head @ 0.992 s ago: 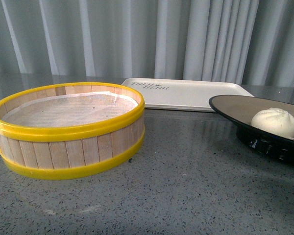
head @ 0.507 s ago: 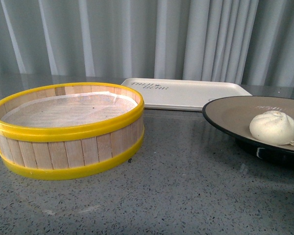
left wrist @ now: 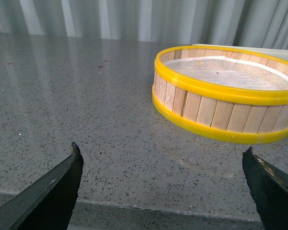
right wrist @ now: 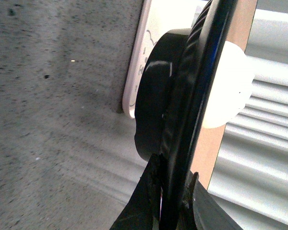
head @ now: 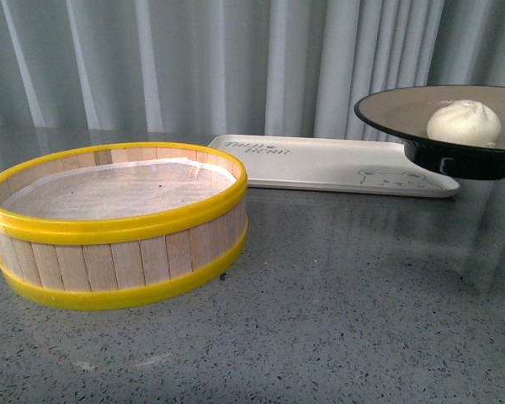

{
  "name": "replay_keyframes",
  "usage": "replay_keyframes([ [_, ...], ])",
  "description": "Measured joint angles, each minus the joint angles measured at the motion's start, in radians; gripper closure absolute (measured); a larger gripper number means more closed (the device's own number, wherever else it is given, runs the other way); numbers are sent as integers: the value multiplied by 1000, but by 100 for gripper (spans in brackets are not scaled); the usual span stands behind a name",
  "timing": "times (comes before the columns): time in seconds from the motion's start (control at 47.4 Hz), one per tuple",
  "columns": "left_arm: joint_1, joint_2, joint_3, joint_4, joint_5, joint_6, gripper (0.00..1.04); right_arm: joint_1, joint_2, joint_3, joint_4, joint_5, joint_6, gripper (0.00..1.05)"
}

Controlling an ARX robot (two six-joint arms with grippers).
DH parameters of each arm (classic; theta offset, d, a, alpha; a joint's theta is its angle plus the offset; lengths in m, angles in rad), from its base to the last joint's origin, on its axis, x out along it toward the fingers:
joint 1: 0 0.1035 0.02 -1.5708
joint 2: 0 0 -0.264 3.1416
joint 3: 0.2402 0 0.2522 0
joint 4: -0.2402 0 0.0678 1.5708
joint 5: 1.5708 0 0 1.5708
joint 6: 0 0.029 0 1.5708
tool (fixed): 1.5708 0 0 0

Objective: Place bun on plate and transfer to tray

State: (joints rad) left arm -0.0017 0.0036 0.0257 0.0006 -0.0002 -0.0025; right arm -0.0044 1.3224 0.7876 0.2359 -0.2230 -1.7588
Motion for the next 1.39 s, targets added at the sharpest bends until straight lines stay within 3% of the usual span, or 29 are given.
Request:
replay_keyframes([
  [0.443, 0, 0, 0, 0, 0, 0, 7, 10, 239, 231, 21, -72, 58, 102],
  [1.393, 0, 0, 0, 0, 0, 0, 7, -13, 673, 672, -75, -56, 26, 102],
])
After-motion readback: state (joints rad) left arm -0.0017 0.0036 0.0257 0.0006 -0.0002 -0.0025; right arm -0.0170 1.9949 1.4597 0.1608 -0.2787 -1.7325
